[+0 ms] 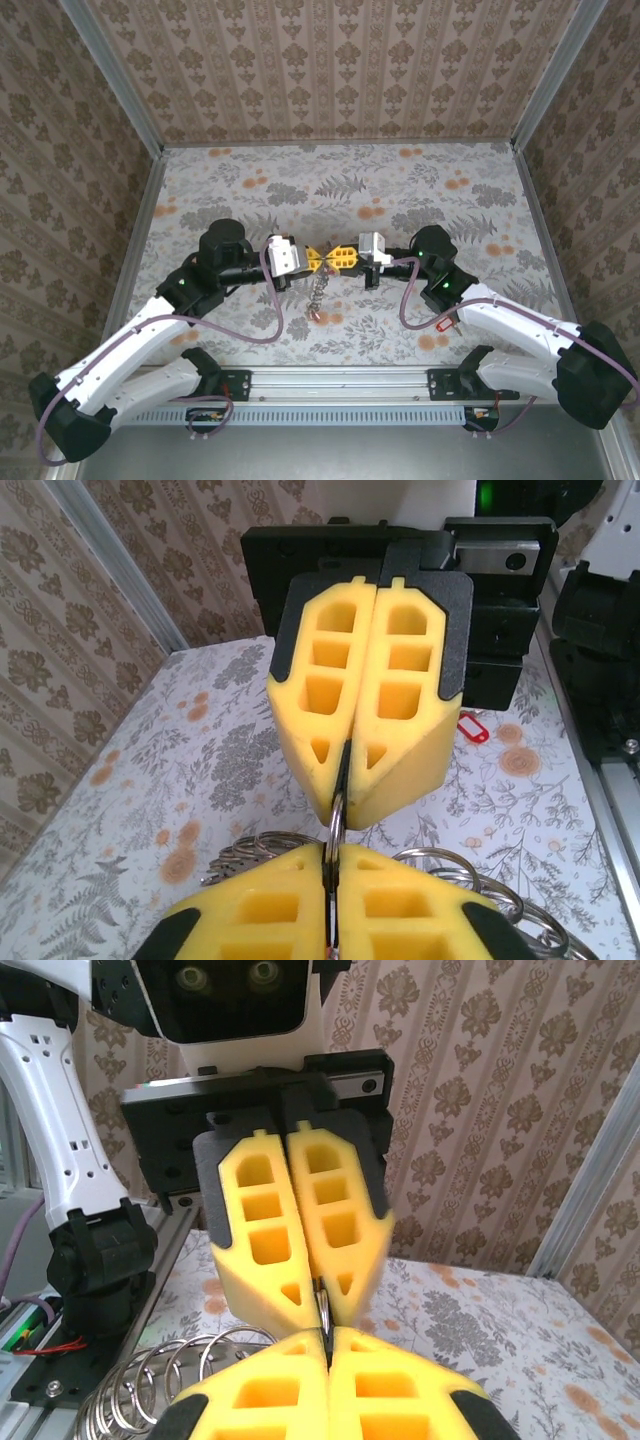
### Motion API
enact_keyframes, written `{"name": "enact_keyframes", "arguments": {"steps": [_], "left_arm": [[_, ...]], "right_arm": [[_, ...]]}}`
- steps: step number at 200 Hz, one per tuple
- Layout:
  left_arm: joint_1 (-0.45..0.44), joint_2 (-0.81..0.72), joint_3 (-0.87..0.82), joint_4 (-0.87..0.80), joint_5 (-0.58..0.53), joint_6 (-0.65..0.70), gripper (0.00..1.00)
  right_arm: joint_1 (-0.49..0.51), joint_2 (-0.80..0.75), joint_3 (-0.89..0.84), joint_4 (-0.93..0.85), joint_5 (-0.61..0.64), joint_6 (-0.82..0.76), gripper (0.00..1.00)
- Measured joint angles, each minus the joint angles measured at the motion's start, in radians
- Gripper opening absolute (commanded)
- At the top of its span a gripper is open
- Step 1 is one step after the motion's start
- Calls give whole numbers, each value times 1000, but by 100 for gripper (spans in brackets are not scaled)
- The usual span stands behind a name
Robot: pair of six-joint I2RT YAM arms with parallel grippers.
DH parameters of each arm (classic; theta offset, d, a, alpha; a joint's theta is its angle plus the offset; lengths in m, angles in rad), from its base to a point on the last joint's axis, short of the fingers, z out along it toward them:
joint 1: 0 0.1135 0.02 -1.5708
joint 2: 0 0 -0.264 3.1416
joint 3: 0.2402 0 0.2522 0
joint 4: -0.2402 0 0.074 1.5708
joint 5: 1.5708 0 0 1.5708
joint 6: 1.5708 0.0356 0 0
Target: Put the keys on the keyring
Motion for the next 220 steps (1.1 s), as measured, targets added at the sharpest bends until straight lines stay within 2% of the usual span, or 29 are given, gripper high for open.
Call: {"name": "enact_keyframes", "arguments": {"steps": [15,33,68,114,168,220], "left_arm": [[0,0,0,-5,0,7,0],[0,2,5,-35,-3,15,0],[-8,42,83,-179,-12,65,0],[-20,98,183,-320,-32,119,0],[-33,145,199,-370,-40,129,0],[-41,159,199,-371,-45,129,0]], "right_arm": [[-1,0,0,-8,-1,-7,0],[-1,-5,9,-68,-2,-53,8],[4,-23,135,-417,10,-272,23],[6,-24,271,-774,75,-510,26],[17,6,288,-840,91,-527,27],[38,32,291,-838,92,-506,21]]}}
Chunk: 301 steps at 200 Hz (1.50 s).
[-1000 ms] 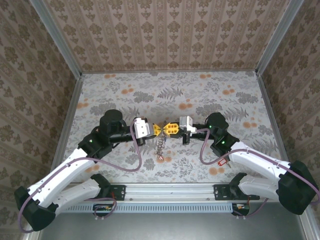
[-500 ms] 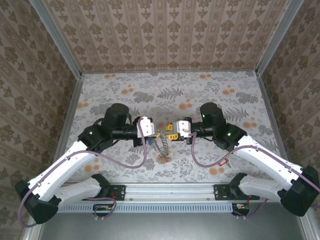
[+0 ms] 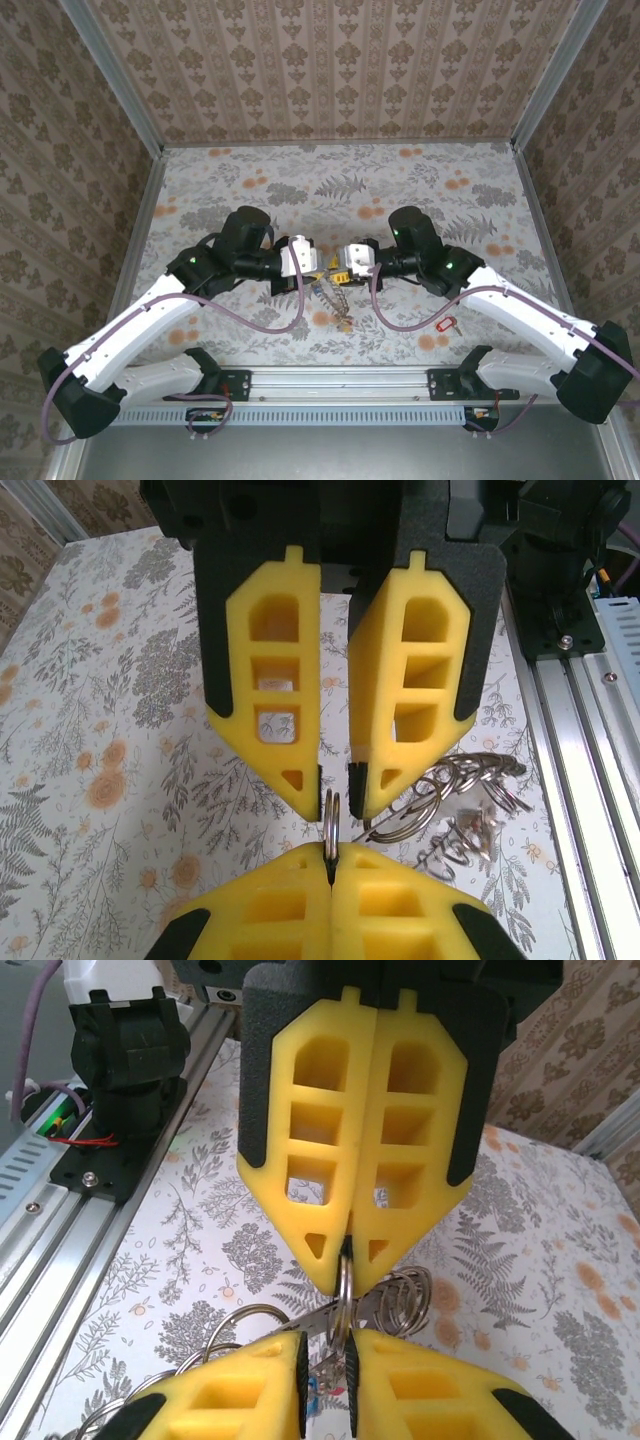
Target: Put the keys on the keyring
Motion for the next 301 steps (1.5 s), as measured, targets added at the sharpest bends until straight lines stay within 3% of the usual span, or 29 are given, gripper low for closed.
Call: {"name": "enact_keyframes", "arguments": {"steps": [56,80,90,104,132,168,218,250,301], "left_arm": [[0,2,0,0,0,0,0],[0,11,0,0,0,-1,0],[0,12,0,-2,-3,-1,0],[0,11,0,-2,-5,-1,20],[0,-34,-18,54,-8,-24,32],[2,-167,-86,133,-19,-43,30],[4,-167,-87,189,8,-68,28],[4,-127,-87,220,11,-74,31],[9,-92,-87,261,18,-73,28]], "right_arm": [[8,11,0,26,11,20,19],[10,12,0,26,15,38,0],[10,14,0,26,17,41,0],[9,14,0,30,17,47,0],[0,2,-56,162,-3,121,0],[-47,-41,-215,471,-43,317,0],[-58,-56,-301,813,-66,523,0],[-58,-56,-309,902,-80,575,0],[-58,-56,-309,924,-110,583,0]]}}
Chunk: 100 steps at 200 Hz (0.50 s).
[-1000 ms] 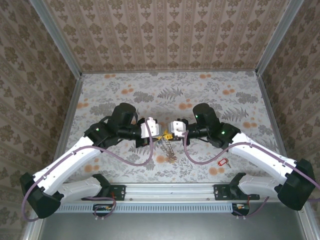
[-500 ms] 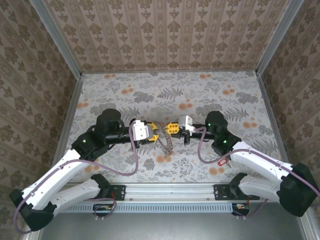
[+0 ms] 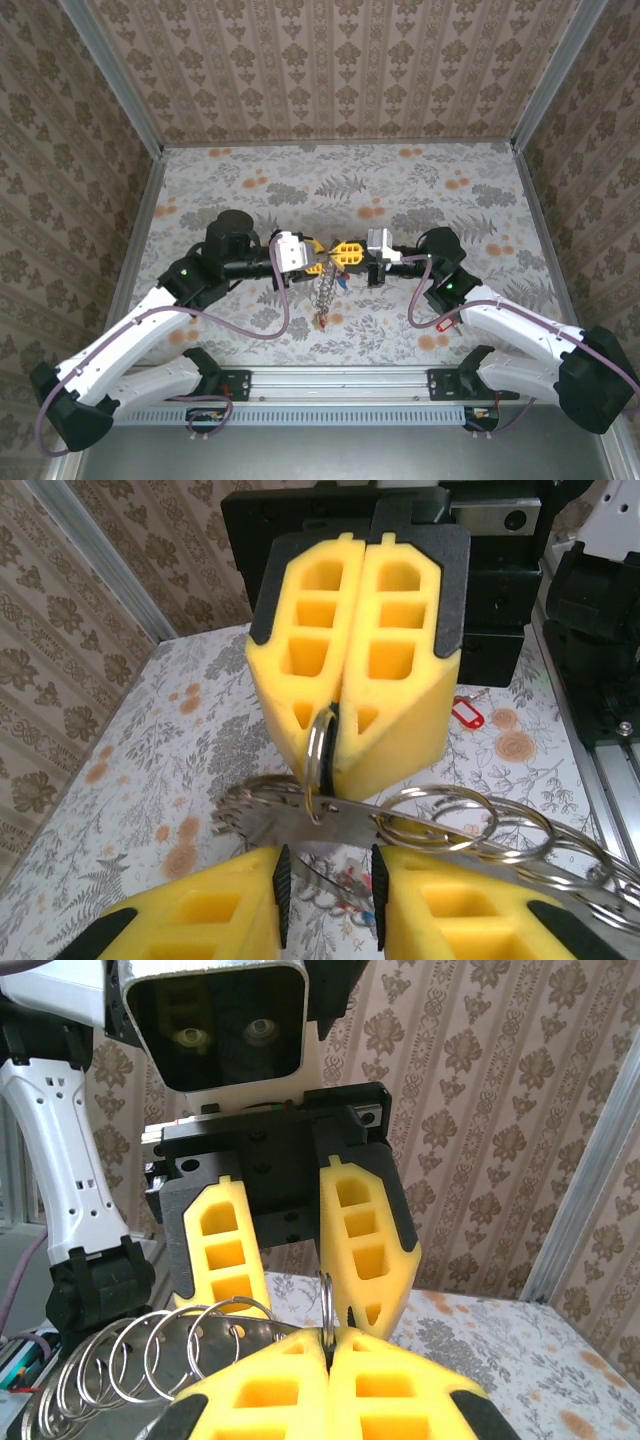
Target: Put the keys on the keyring
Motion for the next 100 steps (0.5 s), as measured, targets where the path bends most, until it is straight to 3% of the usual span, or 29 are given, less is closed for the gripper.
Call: {"name": "enact_keyframes", "arguments": {"steps": [23,79,100], "left_arm": [[0,0,0,7,11,0,27],[0,-5,0,10,41,-3,8],[0,-3,0,3,51,-3,6]], "right_arm": [[1,0,0,-18,-10,-22,0],[1,0,0,-77,-30,-84,0],[1,0,0,-83,-31,-102,0]]}}
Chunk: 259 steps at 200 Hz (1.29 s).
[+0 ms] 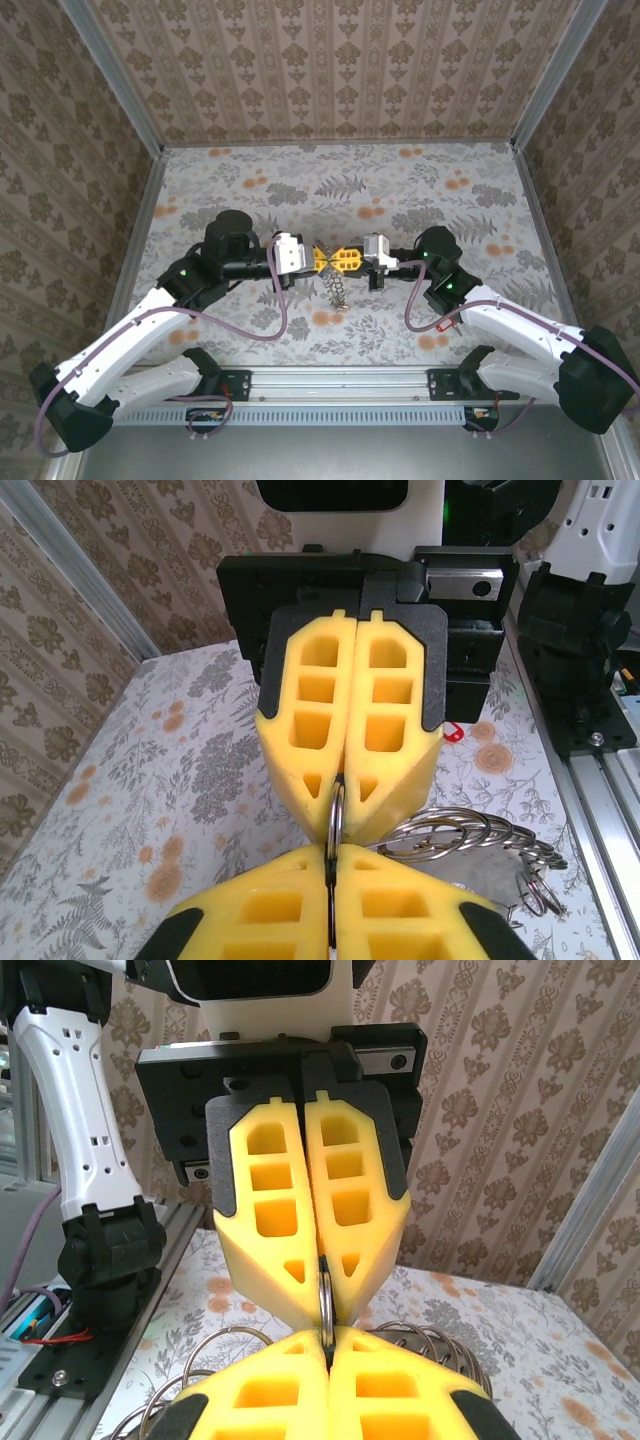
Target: Put the keys on the keyring
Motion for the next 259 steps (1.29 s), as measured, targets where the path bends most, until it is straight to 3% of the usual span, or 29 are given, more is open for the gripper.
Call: {"name": "enact_keyframes", "arguments": {"steps": [18,43,60,115,157,200,245,259], "left_arm": [[2,3,2,-4,3,0,0],[2,3,2,-7,4,3,0],[2,3,3,-12,3,4,0],[-8,15,44,-97,-73,34,0],[-44,48,80,-168,-146,84,0],[-73,76,88,-208,-188,117,0],[-80,85,88,-211,-201,121,0],[-80,85,88,-211,-206,121,0]], "right_arm": [[0,0,0,-6,0,-6,0],[0,-2,0,-12,0,-10,0],[0,-11,1,-35,1,-38,11],[16,-63,74,-304,52,-236,28],[24,-67,105,-426,84,-308,28],[41,-47,133,-477,108,-334,19],[48,-17,145,-513,146,-339,19],[48,-14,145,-513,158,-337,13]]}}
